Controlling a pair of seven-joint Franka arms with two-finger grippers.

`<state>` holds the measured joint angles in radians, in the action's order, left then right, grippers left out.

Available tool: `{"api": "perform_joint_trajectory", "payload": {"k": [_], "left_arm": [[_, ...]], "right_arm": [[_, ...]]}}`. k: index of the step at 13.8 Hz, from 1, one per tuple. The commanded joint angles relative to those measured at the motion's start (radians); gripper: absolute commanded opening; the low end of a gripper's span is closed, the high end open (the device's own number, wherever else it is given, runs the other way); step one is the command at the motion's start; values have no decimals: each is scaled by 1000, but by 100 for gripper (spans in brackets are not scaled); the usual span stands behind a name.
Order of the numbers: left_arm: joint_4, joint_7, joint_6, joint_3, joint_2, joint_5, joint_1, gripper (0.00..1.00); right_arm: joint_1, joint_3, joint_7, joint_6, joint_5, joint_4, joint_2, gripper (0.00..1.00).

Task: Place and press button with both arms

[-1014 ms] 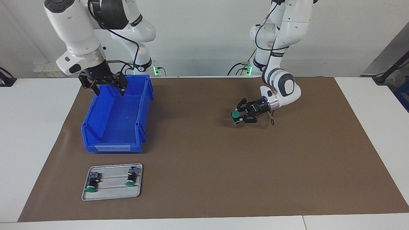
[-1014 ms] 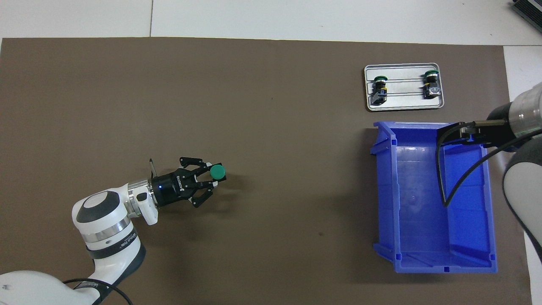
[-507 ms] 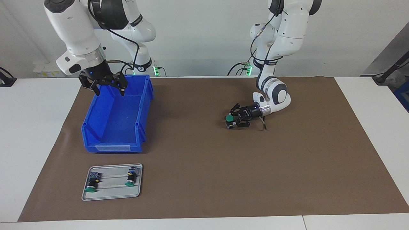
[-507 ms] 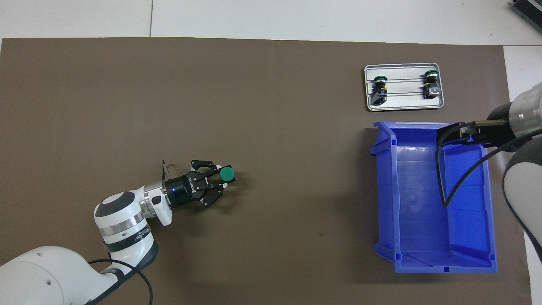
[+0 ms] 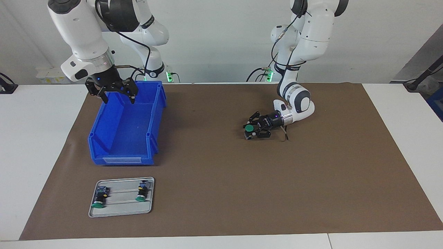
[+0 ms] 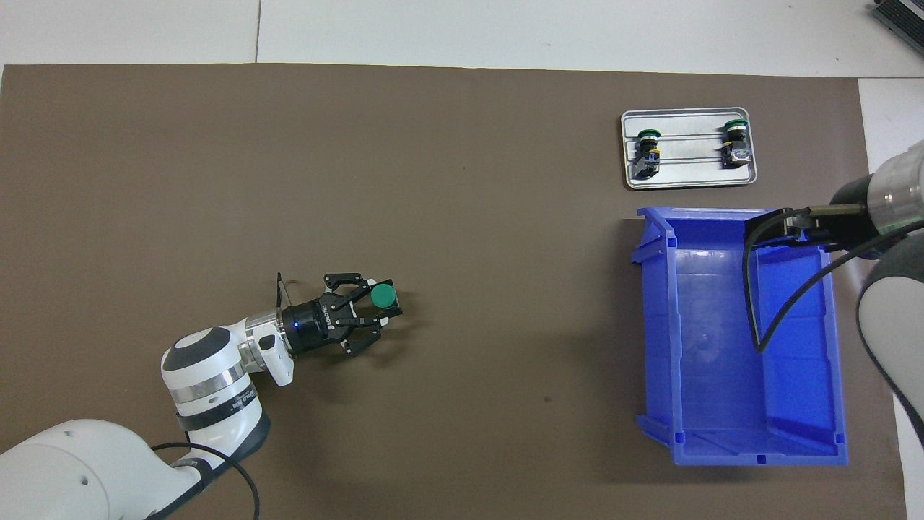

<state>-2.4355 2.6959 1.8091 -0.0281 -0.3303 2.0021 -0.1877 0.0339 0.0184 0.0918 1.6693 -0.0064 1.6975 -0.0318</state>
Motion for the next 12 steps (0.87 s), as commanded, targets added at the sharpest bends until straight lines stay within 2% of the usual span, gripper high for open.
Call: {"api": "perform_joint_trajectory", "payload": {"k": [1, 4, 12], "left_arm": [[-16, 27, -17, 1, 0, 14, 7, 71], [-19, 27, -16, 1, 0, 14, 7, 98], [-25, 25, -5, 2, 2, 14, 10, 100]], "right_arm": [[-3, 3, 8, 7, 20, 24, -23, 100], [-3, 3, 9, 7, 20, 25, -23, 100], [-3, 3, 9, 9, 20, 25, -25, 100]]}}
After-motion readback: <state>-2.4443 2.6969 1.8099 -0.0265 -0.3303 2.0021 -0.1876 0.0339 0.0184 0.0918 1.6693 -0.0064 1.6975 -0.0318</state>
